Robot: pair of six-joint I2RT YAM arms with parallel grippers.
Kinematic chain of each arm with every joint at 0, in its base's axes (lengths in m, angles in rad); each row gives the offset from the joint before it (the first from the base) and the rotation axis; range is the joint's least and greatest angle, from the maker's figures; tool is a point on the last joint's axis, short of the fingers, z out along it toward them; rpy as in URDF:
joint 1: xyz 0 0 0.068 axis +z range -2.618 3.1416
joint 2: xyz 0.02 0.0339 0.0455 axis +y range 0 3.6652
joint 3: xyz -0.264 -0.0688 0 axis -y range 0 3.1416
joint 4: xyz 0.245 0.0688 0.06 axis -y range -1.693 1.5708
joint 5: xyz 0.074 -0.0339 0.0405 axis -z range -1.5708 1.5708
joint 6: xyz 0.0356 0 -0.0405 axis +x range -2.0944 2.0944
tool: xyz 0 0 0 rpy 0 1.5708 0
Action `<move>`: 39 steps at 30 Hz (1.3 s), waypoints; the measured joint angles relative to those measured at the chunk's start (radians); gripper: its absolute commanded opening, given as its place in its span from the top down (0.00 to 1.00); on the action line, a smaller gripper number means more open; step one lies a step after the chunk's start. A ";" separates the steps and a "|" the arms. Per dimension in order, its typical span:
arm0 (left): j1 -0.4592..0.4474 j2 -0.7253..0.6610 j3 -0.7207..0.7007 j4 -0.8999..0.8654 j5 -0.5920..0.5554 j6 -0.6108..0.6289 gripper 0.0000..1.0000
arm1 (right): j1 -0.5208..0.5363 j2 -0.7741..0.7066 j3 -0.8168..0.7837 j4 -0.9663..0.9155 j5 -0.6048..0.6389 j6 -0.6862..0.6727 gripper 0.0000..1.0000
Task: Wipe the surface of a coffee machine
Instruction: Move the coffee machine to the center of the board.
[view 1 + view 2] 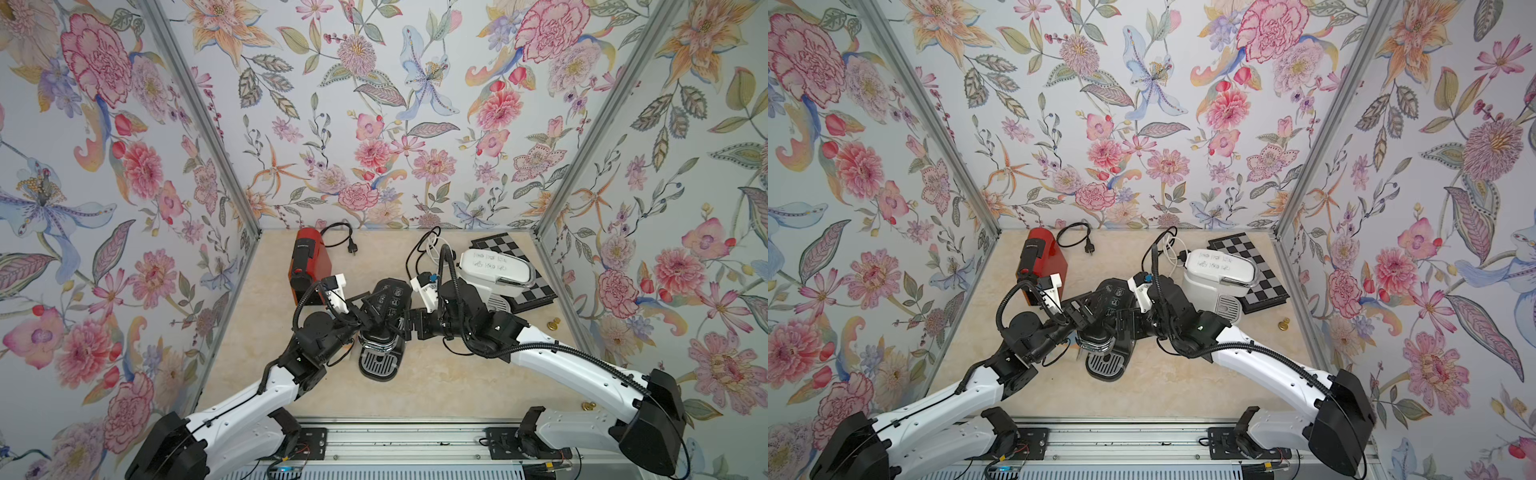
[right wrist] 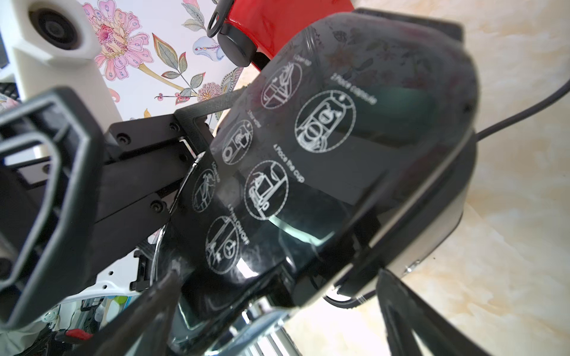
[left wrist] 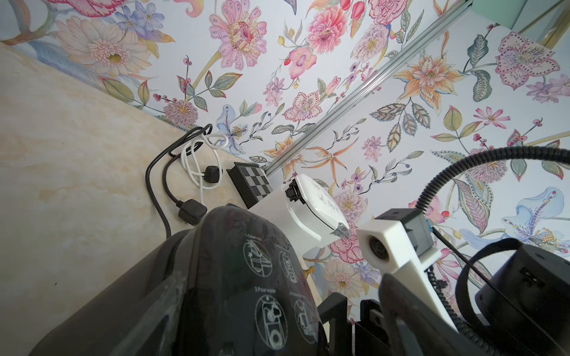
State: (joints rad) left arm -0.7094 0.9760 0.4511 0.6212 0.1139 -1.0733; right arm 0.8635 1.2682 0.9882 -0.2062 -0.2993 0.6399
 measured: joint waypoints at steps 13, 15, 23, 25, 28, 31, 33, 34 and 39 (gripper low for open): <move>-0.031 -0.071 -0.006 -0.120 0.002 -0.020 0.01 | -0.159 0.004 0.004 -0.010 -0.095 -0.066 0.00; -0.031 -0.085 -0.008 -0.142 0.001 -0.020 0.01 | -0.174 0.020 0.015 -0.010 -0.105 -0.079 0.00; -0.047 -0.096 -0.013 -0.151 -0.021 -0.043 0.01 | -0.199 0.087 0.072 -0.008 -0.136 -0.112 0.00; -0.064 -0.100 -0.013 -0.154 -0.028 -0.052 0.01 | -0.217 0.107 0.090 -0.010 -0.146 -0.122 0.00; -0.113 -0.100 -0.021 -0.166 -0.030 -0.067 0.01 | -0.245 0.145 0.119 -0.004 -0.167 -0.131 0.00; -0.176 -0.098 -0.024 -0.165 -0.042 -0.087 0.01 | -0.254 0.166 0.127 0.006 -0.188 -0.139 0.00; -0.213 -0.093 -0.025 -0.164 -0.043 -0.098 0.01 | -0.254 0.173 0.127 0.009 -0.197 -0.140 0.00; -0.228 -0.092 -0.025 -0.162 -0.043 -0.103 0.01 | -0.254 0.174 0.127 0.009 -0.201 -0.140 0.00; -0.236 -0.121 -0.025 -0.224 -0.063 -0.106 0.01 | -0.254 0.174 0.127 0.009 -0.206 -0.146 0.00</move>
State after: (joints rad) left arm -0.9451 0.8555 0.4263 0.3969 0.0505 -1.1797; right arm 0.6090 1.4422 1.1149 -0.1974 -0.5056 0.4934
